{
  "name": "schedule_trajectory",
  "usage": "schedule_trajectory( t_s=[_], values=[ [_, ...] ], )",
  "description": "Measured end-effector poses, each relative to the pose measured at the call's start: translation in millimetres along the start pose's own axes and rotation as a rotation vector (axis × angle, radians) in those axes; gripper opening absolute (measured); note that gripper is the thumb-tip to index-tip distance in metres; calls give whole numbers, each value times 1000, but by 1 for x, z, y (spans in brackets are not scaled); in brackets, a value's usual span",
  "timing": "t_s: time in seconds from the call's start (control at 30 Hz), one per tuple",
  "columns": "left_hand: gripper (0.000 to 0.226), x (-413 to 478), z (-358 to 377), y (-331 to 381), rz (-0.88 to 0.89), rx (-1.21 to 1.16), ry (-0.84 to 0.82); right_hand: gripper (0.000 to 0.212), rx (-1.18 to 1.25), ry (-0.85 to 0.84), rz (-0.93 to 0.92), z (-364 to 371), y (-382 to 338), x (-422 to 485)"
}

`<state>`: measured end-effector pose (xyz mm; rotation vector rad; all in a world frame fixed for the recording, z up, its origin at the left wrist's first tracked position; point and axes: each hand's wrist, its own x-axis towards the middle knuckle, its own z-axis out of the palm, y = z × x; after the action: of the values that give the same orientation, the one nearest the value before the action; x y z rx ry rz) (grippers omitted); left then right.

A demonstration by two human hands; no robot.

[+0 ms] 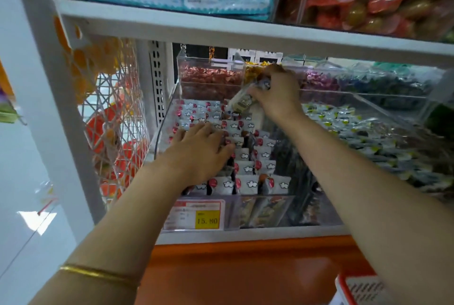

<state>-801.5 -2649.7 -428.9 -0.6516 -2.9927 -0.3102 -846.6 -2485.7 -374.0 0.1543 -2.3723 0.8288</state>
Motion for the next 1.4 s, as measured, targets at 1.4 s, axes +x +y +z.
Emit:
schedule_trajectory(
  t_s=[1.4],
  values=[
    [41, -54, -31, 23, -200, -1035, 330, 8, 827, 138, 467, -46, -29, -91]
  ],
)
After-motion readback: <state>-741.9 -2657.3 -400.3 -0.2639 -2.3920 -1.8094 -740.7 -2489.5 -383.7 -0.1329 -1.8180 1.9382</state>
